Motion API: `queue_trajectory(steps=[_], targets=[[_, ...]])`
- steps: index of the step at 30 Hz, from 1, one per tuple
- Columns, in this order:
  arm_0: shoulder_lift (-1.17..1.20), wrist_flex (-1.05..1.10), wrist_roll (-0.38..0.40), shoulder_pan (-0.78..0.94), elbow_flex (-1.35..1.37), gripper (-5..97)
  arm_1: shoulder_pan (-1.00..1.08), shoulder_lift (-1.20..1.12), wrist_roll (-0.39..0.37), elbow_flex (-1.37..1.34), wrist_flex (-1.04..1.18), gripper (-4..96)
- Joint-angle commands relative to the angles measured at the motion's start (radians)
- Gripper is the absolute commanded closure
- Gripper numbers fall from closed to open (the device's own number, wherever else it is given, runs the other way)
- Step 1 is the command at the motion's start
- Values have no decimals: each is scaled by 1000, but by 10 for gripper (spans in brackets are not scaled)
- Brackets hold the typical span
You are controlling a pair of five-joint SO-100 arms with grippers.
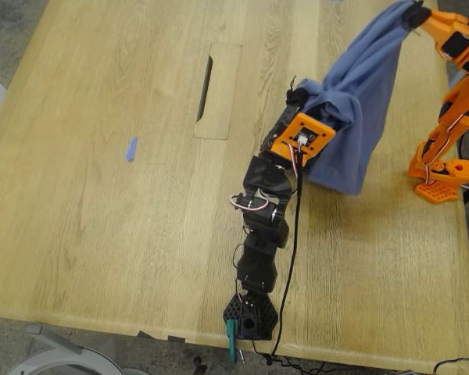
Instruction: Fold a T-shirt
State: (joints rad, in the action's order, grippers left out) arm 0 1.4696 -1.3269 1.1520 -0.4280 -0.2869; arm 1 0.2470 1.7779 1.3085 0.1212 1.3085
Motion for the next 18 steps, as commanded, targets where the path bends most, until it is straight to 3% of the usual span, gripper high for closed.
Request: queue_trajectory(steps=[1,18], targets=[[123,64,-6,-32,-51,918,-23,35,0,20,-9,913],[259,-133,-26,-299,-44,918,-161,202,-5,-6,92,913]])
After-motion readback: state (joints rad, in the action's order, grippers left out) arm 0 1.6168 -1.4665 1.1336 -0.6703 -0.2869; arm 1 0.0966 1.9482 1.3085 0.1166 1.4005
